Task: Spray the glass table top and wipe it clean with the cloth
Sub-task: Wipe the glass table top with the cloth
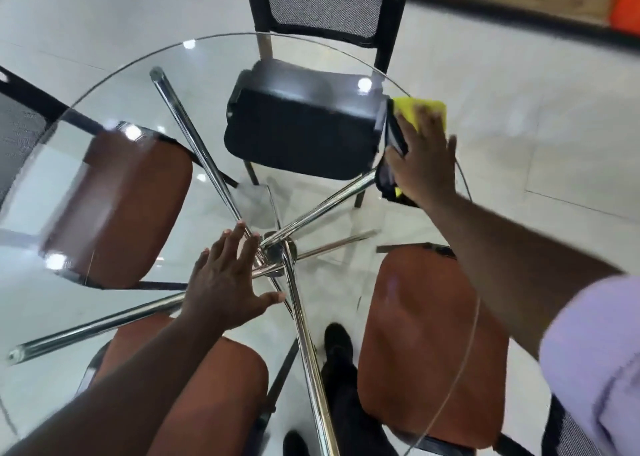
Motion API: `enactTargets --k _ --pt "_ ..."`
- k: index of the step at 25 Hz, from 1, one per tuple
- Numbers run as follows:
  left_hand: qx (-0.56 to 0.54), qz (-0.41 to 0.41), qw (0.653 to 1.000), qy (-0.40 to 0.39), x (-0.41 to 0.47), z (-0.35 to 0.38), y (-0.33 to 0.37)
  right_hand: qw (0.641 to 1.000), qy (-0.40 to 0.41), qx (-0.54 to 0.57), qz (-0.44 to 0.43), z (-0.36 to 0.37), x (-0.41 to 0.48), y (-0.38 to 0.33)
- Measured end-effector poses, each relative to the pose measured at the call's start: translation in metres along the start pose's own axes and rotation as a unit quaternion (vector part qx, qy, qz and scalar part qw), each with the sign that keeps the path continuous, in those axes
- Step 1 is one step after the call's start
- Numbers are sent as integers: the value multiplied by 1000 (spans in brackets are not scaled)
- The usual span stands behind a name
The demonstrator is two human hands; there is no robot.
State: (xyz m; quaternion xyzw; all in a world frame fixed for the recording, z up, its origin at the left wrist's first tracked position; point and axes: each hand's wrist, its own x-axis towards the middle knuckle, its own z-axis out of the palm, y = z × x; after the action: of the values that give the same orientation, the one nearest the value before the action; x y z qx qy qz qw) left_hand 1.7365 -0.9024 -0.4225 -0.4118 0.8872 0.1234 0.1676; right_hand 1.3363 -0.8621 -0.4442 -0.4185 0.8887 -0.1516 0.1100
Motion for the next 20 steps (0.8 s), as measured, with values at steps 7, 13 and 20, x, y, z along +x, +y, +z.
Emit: enactTargets --k 7,13,20 --pt "-83 -6 996 12 -59 17 27 998 -1 -4 57 15 -274 -33" --pt "-97 40 995 -3 -262 95 30 995 -51 -44 76 1 -440 -30" --pt "-62 227 972 -10 -270 -31 109 920 -168 241 260 -166 -468 7"
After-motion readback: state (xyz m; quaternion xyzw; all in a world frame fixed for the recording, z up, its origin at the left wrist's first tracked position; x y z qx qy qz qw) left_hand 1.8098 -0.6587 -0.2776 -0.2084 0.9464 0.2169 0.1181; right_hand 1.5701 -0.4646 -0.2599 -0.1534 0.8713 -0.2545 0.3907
